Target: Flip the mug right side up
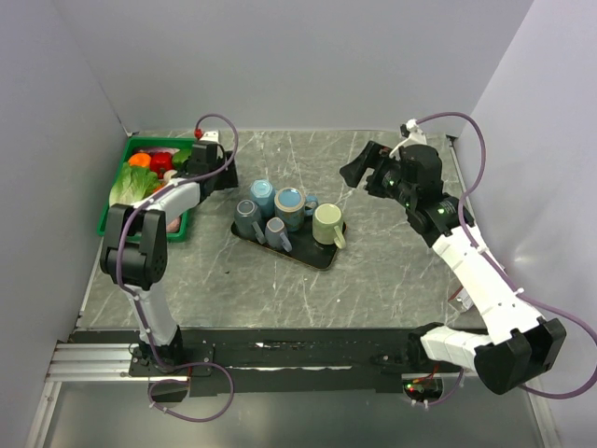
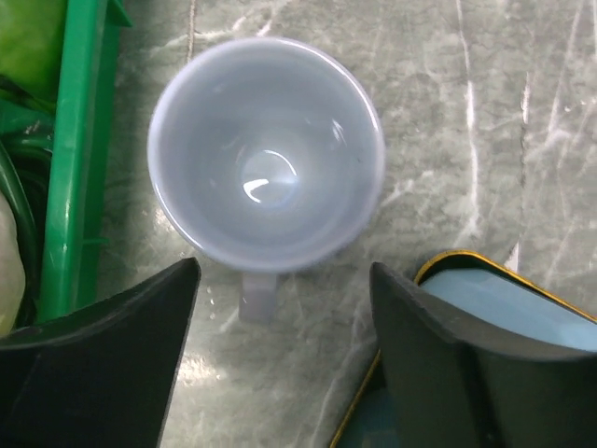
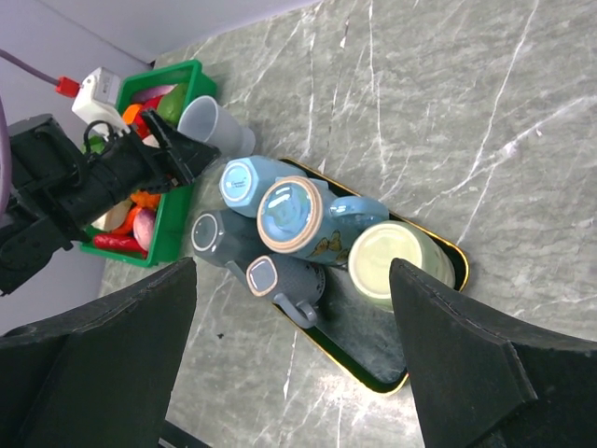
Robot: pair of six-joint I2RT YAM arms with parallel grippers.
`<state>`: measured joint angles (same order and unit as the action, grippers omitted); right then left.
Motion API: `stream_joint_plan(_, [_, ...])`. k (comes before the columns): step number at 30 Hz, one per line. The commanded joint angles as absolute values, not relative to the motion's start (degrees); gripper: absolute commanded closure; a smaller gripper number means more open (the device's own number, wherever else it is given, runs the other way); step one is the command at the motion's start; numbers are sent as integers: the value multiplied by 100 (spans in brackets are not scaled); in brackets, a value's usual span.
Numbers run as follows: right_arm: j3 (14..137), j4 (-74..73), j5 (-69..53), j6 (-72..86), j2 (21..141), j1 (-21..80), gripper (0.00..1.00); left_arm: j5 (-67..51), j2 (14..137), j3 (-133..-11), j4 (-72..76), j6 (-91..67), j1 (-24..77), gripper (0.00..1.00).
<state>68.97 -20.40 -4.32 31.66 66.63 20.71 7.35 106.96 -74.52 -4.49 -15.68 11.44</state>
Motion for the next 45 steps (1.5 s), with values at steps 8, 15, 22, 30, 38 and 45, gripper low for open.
stream_joint_plan(8, [6838,-2645,-808,2129,6688,2039,6,791,9177,-7084,-633,-2091,1520,4])
stream_joint_plan(15, [6504,-2453,-713,739,6986,3511,2,624,8079,-6663,-931,-2645,1556,4])
stream_joint_plan(22, [6556,-1943,-1116,432,7962,4130,11,475,7225,-6469,-1037,-3058,1556,4])
stream_joint_plan(30, [7197,-1837,-809,158,9375,4386,19,132,6786,-6460,-1116,-3287,1556,4])
stream_joint_plan(38, [7356,-1389,-792,228,10080,4526,26,79,6662,-6600,-1406,-3226,1556,4])
stream_joint_plan(45, [7558,-1292,-476,228,10520,4579,37,79,6566,-6557,-1450,-3164,1556,4])
